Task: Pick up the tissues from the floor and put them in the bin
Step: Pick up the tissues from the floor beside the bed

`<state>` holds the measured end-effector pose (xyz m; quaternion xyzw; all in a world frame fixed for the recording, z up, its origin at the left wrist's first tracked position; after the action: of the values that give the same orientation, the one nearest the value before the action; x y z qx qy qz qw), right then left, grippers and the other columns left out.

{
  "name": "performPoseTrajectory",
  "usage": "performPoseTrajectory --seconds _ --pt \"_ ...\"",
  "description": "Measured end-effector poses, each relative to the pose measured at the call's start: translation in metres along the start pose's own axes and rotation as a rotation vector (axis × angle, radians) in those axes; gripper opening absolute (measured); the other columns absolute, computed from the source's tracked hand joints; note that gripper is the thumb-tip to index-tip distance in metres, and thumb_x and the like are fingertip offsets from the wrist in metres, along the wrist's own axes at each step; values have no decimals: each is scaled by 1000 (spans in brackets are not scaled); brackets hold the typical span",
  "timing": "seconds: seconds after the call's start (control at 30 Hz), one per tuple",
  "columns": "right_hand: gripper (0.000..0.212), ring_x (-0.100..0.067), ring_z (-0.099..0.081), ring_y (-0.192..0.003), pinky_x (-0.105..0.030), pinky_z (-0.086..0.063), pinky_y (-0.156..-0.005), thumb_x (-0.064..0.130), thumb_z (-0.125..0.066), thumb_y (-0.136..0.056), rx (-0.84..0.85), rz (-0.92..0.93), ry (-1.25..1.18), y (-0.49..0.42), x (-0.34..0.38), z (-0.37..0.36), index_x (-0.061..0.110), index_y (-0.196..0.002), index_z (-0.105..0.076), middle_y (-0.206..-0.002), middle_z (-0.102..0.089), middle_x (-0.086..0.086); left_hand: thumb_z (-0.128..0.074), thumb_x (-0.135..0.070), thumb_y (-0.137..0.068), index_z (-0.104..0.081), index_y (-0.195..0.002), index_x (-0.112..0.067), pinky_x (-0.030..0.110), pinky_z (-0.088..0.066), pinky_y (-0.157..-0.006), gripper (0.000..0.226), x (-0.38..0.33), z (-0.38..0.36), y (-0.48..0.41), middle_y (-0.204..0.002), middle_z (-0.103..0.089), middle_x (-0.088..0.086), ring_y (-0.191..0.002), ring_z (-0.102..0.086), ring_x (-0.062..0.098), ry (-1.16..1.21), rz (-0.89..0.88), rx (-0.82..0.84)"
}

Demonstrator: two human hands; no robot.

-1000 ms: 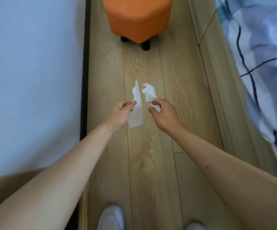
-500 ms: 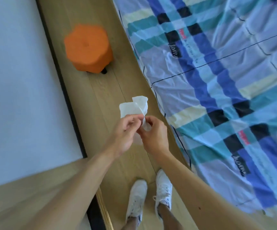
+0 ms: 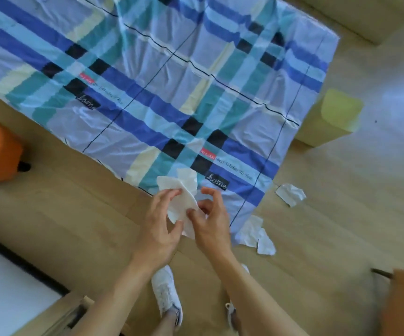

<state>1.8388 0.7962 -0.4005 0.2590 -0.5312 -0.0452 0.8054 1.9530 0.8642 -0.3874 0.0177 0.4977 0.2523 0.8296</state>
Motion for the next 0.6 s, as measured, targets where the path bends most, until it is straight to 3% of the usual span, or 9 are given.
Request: performPoseTrajectory --seconds 0.1,0.23,0.33,0.4,0.5,0.6 --pt "38 -14 -69 -78 -27 -54 -71 8 -68 -83 -49 -15 -47 -4 -20 59 28 -116 -63 -80 -72 0 -61 -9 -89 -49 -140 -26 0 -36 -90 55 -31 -52 -2 -135 -51 -11 -114 -45 -20 16 -29 74" --pt "24 -6 -65 -80 -24 -51 -75 11 -71 -80 -82 -25 -66 -13 -62 136 27 -97 -71 -80 -69 8 -55 -20 -90 -49 -141 -28 20 -49 -94 52 -62 -136 -3 -135 -53 -19 -122 -53 -2 28 -42 185" --pt "10 -4 -58 -72 -14 -43 -70 11 -72 -78 -106 -46 -73 -21 -102 201 18 -85 -69 -75 -65 11 -58 -11 -93 -53 -136 -27 12 -49 -89 46 -85 -207 0 -132 -55 -19 -119 -53 -7 -2 -56 264" --pt "15 -1 -57 -69 -12 -42 -68 10 -71 -77 -112 -83 -101 -23 -131 247 24 -77 -65 -68 -64 17 -58 -7 -93 -56 -131 -25 5 -46 -85 42 -103 -255 4 -129 -60 -15 -116 -57 0 -15 -48 322" --pt "12 -3 -59 -72 -17 -42 -69 16 -68 -77 -59 -171 -130 -27 -171 294 26 -82 -68 -75 -68 14 -54 -7 -93 -60 -126 -24 9 -47 -79 38 -122 -314 9 -119 -67 -11 -105 -63 6 -21 -6 390" --pt "13 -8 -61 -72 -19 -44 -66 12 -70 -77 -73 -208 -138 -42 -208 330 20 -86 -66 -77 -68 6 -49 -4 -89 -62 -126 -21 14 -47 -85 43 -129 -370 7 -118 -66 -10 -105 -61 1 -9 0 461"
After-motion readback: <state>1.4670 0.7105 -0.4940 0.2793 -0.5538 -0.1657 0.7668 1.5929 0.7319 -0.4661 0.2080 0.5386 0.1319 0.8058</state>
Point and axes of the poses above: each hand's wrist, its own y-axis away from the middle knuckle, its own z-axis out of the back of the hand, x = y × z, the point moved 3 cm from there along -y, towards the middle knuckle
